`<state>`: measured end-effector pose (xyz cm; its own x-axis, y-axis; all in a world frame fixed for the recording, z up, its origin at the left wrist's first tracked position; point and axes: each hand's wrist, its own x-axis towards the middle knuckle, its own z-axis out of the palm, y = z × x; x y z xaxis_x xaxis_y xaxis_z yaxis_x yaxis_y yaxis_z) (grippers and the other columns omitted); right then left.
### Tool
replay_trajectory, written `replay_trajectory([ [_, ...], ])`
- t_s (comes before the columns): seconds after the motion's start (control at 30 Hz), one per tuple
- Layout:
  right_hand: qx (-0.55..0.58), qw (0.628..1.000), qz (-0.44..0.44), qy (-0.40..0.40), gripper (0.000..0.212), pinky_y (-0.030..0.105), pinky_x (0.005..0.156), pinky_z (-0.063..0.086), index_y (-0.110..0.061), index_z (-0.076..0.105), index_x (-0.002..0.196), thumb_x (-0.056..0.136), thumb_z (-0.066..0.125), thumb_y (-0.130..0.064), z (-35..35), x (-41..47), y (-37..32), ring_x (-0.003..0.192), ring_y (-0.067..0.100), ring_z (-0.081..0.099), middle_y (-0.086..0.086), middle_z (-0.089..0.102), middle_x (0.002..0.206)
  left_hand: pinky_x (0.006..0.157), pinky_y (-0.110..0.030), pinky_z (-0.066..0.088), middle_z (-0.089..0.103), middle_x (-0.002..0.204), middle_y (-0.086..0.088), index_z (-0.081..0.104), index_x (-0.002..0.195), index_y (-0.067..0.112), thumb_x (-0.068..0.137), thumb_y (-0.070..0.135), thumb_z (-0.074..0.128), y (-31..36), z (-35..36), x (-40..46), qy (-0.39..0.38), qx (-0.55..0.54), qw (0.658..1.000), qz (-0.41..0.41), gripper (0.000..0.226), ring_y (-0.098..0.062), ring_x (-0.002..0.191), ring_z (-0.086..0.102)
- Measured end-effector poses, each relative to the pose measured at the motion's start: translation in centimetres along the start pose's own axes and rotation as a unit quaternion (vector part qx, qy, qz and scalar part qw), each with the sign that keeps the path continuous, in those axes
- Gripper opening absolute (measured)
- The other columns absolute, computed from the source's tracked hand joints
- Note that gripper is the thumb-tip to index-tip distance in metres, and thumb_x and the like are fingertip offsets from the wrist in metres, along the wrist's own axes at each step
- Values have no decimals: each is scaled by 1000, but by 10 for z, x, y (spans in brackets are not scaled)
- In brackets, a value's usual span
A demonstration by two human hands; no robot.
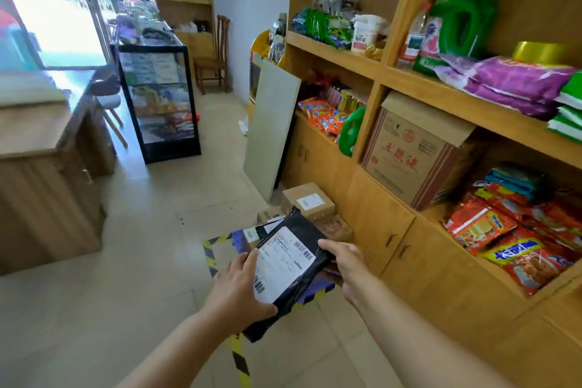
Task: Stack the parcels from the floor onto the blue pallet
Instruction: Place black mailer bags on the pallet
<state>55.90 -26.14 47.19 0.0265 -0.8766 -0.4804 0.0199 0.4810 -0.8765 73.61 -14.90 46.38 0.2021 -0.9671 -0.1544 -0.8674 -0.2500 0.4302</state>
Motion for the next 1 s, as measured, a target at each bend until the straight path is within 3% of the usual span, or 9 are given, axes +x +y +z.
replay_trajectory([
  [0.1, 6, 1000, 20, 7, 52, 19, 42, 46, 0, 56, 114, 74, 77, -25, 36, 10, 1, 80, 27, 64, 19, 68, 105, 115, -35, 22, 18, 152, 2, -3, 150, 25, 63, 61, 65, -30, -14, 14, -7, 7, 1000, -6, 116, -21, 137, 21],
  [0.27, 7, 1000, 29, 1, 48, 21, 45, 49, 0, 55, 115, 77, 75, -21, 80, 35, -9, 77, 24, 66, 16, 69, 96, 113, -34, 26, 22, 149, 3, -7, 150, 25, 66, 60, 65, -62, -27, 47, -9, 2, 1000, -17, 116, -18, 132, 27],
  [0.4, 5, 999, 40, -20, 44, 27, 57, 52, -3, 52, 116, 80, 73, -19, 115, 71, -14, 76, 22, 65, 12, 67, 90, 109, -32, 29, 26, 146, 4, -7, 150, 24, 65, 61, 64, -89, -34, 87, -4, 2, 999, -32, 116, -17, 129, 29],
  [0.53, -6, 998, 48, -44, 38, 28, 59, 52, -8, 52, 112, 82, 72, -21, 153, 126, -18, 76, 18, 64, 6, 65, 90, 105, -32, 33, 31, 138, 3, -5, 149, 26, 62, 62, 63, -117, -47, 142, -5, 14, 999, -41, 117, -17, 123, 32],
  [0.63, -28, 996, 42, -67, 40, 32, 74, 55, -10, 51, 115, 83, 71, -26, 182, 176, -26, 85, 19, 63, 9, 64, 105, 102, -30, 35, 34, 136, 4, -3, 149, 28, 60, 63, 62, -133, -59, 194, -4, 21, 999, -46, 116, -17, 122, 34],
  [0.77, -152, 985, -34, -76, 51, 34, 83, 50, -18, 42, 126, 85, 66, -36, 214, 242, -47, 106, 21, 58, 7, 54, 124, 98, -30, 39, 36, 136, 4, 1, 150, 27, 60, 67, 59, -150, -77, 268, -10, 38, 998, -59, 115, -17, 122, 35],
  [0.87, -257, 960, -74, -84, 60, 38, 99, 44, -23, 33, 138, 87, 59, -42, 227, 285, -65, 121, 19, 50, 1, 47, 133, 96, -29, 39, 39, 133, 4, 4, 150, 26, 61, 65, 61, -160, -90, 321, -8, 44, 996, -74, 113, -18, 120, 37],
  [1.0, -359, 924, -99, -86, 63, 37, 109, 34, -23, 27, 145, 91, 53, -44, 234, 334, -88, 136, 17, 34, -2, 29, 151, 97, -29, 41, 39, 134, 2, 5, 150, 25, 63, 64, 64, -169, -104, 384, -16, 36, 994, -99, 112, -18, 122, 38],
])
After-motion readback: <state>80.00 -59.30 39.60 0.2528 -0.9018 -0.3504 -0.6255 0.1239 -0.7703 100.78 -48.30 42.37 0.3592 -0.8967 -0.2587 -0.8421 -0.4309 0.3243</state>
